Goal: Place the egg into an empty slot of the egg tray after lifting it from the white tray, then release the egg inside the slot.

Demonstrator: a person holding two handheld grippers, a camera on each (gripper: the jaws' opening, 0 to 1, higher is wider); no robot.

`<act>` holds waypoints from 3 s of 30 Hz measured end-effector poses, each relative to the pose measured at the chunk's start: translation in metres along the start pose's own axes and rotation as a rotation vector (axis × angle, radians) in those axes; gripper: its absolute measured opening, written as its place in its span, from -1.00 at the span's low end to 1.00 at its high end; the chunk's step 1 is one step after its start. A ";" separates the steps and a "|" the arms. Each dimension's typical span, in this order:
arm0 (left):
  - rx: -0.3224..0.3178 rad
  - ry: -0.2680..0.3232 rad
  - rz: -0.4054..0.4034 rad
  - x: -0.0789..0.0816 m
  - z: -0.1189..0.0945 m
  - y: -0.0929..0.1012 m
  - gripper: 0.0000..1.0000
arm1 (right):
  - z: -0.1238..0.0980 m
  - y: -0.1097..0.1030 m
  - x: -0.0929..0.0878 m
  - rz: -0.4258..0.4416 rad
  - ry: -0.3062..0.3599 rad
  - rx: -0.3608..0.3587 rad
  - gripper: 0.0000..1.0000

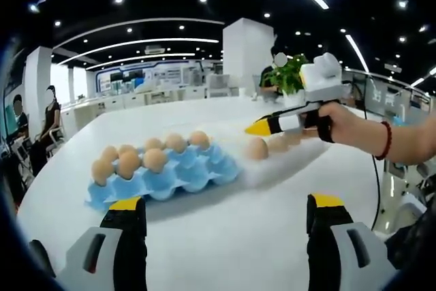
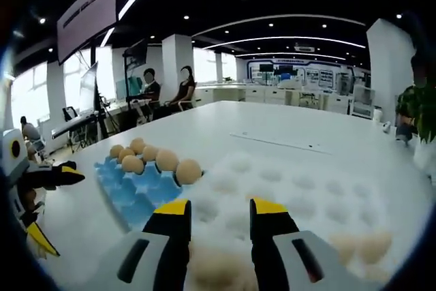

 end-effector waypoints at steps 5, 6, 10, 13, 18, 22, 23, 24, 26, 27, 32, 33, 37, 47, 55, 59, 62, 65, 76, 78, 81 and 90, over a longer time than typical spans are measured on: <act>-0.001 -0.004 0.003 0.000 0.000 0.002 1.00 | -0.010 0.009 -0.002 0.004 -0.005 -0.018 -0.29; -0.002 -0.003 0.003 0.001 0.001 0.002 1.00 | -0.011 0.010 -0.002 0.003 -0.007 -0.020 -0.29; -0.001 -0.002 0.010 0.002 0.001 0.004 1.00 | -0.019 0.020 -0.006 0.014 -0.023 -0.045 -0.29; -0.004 -0.002 0.009 0.002 0.003 0.005 1.00 | -0.026 0.025 -0.008 0.025 -0.019 -0.061 -0.29; -0.013 -0.009 0.014 0.002 0.005 0.009 1.00 | -0.038 0.030 -0.009 0.031 -0.014 -0.082 -0.29; -0.019 -0.007 0.015 0.003 0.007 0.010 1.00 | -0.043 0.035 -0.010 0.031 -0.014 -0.095 -0.29; -0.020 -0.005 0.015 0.003 0.007 0.010 1.00 | -0.044 0.037 -0.011 0.032 -0.020 -0.100 -0.29; -0.020 -0.005 0.017 0.004 0.007 0.010 1.00 | -0.045 0.038 -0.012 0.032 -0.020 -0.101 -0.29; -0.019 -0.004 0.018 0.004 0.008 0.010 0.99 | -0.047 0.042 -0.013 0.036 -0.022 -0.109 -0.29; -0.019 -0.004 0.018 0.004 0.008 0.010 0.99 | -0.048 0.043 -0.014 0.038 -0.023 -0.112 -0.29; -0.020 -0.005 0.015 0.004 0.008 0.009 0.99 | -0.051 0.044 -0.012 0.035 -0.020 -0.126 -0.30; -0.020 -0.007 0.016 0.003 0.008 0.009 0.99 | -0.052 0.045 -0.011 0.031 -0.022 -0.130 -0.30; -0.022 -0.009 0.016 0.003 0.008 0.010 0.99 | -0.057 0.051 -0.011 0.034 -0.019 -0.148 -0.30; -0.029 -0.009 0.018 0.003 0.011 0.010 0.99 | -0.067 0.058 -0.015 0.006 -0.043 -0.194 -0.30; -0.031 -0.011 0.019 0.002 0.011 0.009 0.98 | -0.071 0.066 -0.023 0.019 -0.084 -0.266 -0.30; -0.028 -0.010 0.013 0.001 0.011 0.008 0.98 | -0.069 0.067 -0.027 0.043 -0.080 -0.263 -0.30; -0.026 -0.012 0.013 0.000 0.012 0.007 0.98 | -0.068 0.066 -0.027 0.048 -0.082 -0.276 -0.30; -0.027 -0.017 0.016 0.000 0.013 0.006 0.98 | -0.067 0.066 -0.028 0.078 -0.086 -0.294 -0.31; -0.025 -0.018 0.021 -0.002 0.012 0.004 0.97 | -0.062 0.069 -0.029 0.161 -0.090 -0.361 -0.37; -0.024 -0.019 0.019 -0.002 0.012 0.003 0.97 | -0.063 0.071 -0.028 0.183 -0.079 -0.372 -0.41; -0.020 -0.024 0.017 -0.003 0.012 0.001 0.96 | -0.065 0.075 -0.027 0.218 -0.059 -0.376 -0.47; -0.042 -0.022 0.018 0.000 0.014 0.007 0.95 | -0.060 0.073 -0.023 0.190 -0.139 -0.394 -0.47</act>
Point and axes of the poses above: the point that each gripper's makers call its tool centre point, and the gripper's own axes: z roughly forward along the fingers, y roughly to its right, x roughly out of its top, the point moved 8 cm from there along -z, roughly backward along the fingers, and after that the axes turned 14 degrees about x, right-handed, at the moved point
